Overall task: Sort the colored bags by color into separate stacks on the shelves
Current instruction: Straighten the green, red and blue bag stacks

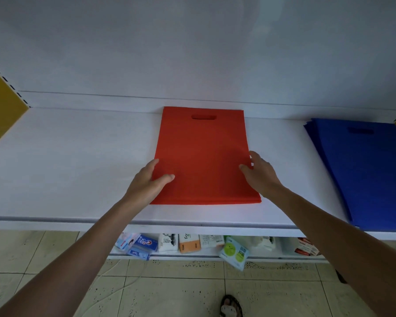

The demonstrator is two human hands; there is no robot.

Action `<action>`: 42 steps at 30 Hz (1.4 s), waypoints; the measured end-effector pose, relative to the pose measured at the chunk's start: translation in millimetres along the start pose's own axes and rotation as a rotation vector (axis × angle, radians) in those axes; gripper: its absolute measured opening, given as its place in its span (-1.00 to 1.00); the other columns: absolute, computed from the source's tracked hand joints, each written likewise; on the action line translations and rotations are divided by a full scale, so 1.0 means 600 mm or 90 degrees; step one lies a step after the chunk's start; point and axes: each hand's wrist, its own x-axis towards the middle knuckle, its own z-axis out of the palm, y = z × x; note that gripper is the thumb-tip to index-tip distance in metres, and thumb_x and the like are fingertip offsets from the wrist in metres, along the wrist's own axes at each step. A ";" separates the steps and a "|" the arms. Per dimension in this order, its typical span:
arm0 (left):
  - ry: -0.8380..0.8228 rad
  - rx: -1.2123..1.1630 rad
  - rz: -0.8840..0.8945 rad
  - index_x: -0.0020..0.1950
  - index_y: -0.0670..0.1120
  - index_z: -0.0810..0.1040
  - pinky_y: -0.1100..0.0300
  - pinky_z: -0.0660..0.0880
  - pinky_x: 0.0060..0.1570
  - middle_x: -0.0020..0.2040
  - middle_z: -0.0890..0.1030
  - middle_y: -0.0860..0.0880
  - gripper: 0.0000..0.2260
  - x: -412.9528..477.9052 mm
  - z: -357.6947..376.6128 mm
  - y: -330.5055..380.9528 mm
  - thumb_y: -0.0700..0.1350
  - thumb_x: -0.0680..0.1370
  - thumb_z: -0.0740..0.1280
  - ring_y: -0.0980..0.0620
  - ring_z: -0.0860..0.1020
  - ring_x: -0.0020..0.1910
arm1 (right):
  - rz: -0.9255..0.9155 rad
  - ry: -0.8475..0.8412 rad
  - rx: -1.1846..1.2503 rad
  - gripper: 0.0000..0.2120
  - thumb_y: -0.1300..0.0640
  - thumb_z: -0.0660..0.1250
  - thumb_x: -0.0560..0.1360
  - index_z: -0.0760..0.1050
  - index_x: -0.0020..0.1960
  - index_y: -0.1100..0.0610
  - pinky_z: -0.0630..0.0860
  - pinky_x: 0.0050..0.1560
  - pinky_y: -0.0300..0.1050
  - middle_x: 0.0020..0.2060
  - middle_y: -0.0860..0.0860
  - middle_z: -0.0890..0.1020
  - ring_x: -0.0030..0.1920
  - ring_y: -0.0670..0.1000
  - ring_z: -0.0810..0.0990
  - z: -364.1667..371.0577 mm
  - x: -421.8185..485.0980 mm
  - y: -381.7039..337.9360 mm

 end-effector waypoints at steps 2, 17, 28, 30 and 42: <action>-0.002 -0.008 -0.013 0.50 0.02 0.13 0.14 0.22 0.30 0.46 0.25 0.01 -0.42 0.007 0.000 0.011 0.04 0.54 0.27 -0.01 0.24 0.42 | 0.000 0.009 -0.015 -0.57 0.13 0.12 0.57 0.21 0.43 0.14 0.40 0.12 -0.05 0.23 0.14 0.47 0.23 0.15 0.42 -0.001 0.008 -0.007; -0.004 -0.098 0.003 0.24 0.11 0.32 0.52 0.32 -0.01 0.11 0.44 0.31 -0.74 0.027 -0.002 0.003 -0.01 0.56 0.24 0.35 0.44 0.11 | -0.016 -0.028 0.042 -0.49 0.04 0.13 0.59 0.10 0.49 0.09 0.34 0.31 0.07 0.36 0.08 0.39 0.36 0.15 0.33 -0.008 0.068 -0.026; -0.010 -0.120 0.019 0.51 0.06 0.10 0.20 0.19 0.27 0.48 0.21 0.09 -0.43 0.046 0.007 -0.007 0.00 0.55 0.25 0.08 0.22 0.43 | 0.031 -0.024 0.172 -0.55 0.14 0.12 0.56 0.19 0.44 0.01 0.33 -0.06 -0.15 0.28 0.08 0.41 0.06 0.03 0.44 -0.007 0.088 -0.021; -0.011 -0.110 0.025 0.51 0.04 0.11 0.26 0.19 0.21 0.44 0.26 0.13 -0.45 0.047 0.005 0.001 -0.03 0.55 0.25 0.14 0.24 0.37 | 0.019 -0.035 0.185 -0.53 0.16 0.14 0.58 0.15 0.46 0.06 0.33 -0.07 -0.20 0.21 0.05 0.43 0.09 0.04 0.46 -0.016 0.086 -0.022; 0.044 -0.147 0.001 0.51 0.03 0.08 0.26 0.12 0.25 0.49 0.19 0.03 -0.43 0.025 -0.007 -0.010 -0.05 0.56 0.25 0.09 0.18 0.46 | 0.100 0.041 0.472 -0.50 0.13 0.29 0.51 0.27 0.42 0.11 0.27 0.41 0.05 0.33 0.08 0.43 0.33 0.05 0.40 -0.022 0.032 0.010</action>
